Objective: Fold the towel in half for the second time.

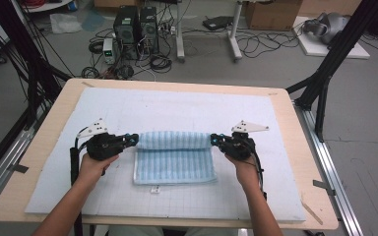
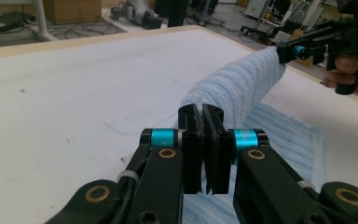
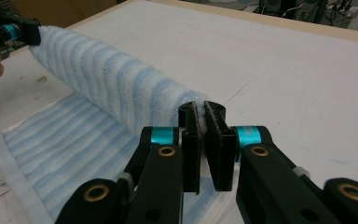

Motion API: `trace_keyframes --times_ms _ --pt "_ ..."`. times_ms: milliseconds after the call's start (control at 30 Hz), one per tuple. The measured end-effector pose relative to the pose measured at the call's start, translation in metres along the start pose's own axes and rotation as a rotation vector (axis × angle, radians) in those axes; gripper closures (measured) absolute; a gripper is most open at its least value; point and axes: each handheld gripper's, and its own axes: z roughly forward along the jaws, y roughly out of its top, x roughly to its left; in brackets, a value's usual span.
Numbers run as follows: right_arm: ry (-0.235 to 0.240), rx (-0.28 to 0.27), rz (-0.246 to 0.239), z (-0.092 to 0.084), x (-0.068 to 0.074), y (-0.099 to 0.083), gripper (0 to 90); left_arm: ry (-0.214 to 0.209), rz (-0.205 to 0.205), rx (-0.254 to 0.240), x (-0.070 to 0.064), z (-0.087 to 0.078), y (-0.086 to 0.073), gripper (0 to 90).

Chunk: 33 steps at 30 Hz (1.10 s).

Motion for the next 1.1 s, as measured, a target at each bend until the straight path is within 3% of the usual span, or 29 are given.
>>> trace_keyframes --times_ms 500,1100 --pt "0.018 -0.002 -0.017 -0.015 0.011 -0.018 85.1 -0.029 0.008 0.038 -0.013 -0.010 -0.015 85.8" --pt "0.070 0.069 -0.043 -0.026 0.026 -0.039 85.5 -0.088 0.035 0.134 -0.030 -0.017 -0.038 85.8"
